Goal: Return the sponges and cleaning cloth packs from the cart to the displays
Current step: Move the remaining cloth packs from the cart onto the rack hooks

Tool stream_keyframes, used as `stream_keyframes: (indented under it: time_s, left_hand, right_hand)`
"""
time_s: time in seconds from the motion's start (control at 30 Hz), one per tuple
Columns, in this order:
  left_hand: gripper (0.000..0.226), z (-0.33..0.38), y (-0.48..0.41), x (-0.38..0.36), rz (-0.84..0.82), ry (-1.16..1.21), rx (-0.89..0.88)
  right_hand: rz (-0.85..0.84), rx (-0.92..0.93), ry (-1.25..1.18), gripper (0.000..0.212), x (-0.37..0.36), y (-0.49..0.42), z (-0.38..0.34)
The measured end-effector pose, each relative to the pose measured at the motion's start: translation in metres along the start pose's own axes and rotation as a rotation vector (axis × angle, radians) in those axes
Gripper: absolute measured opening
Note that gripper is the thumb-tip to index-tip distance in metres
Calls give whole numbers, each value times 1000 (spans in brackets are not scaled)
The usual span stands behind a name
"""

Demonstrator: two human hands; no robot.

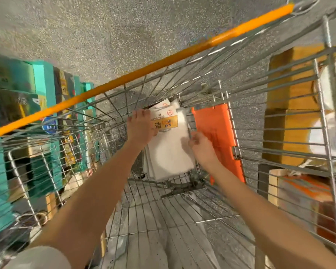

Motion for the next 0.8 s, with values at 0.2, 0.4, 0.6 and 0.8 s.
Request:
stream_keyframes:
  time_s: [0.2,0.4,0.6,0.8]
  left_hand:
    - [38,-28,16,13,-69,958,314]
    - [34,-87,57,-6,-136,1427,516]
    - [21,-119,89,-21,-134,1469,504]
    - [18,-123,98,-26,-129,1516,518]
  right_hand:
    - [6,33,57,34,-15,-8,-5]
    - [24,264,267,44,-33,-39,-34]
    - [-45,398,625,70,-62,-87,-41]
    - [-32,439,896,86,-60,-90,-28]
Point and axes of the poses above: each hand's wrist, its own y-axis away from the middle knuckle, its own x-axis out of the back of the hand, z = x × y, the point moved 1 cm from there along -y, towards the middle knuckle, and after that the axes turned 7 degrees about -y, right-handed, at the moved point
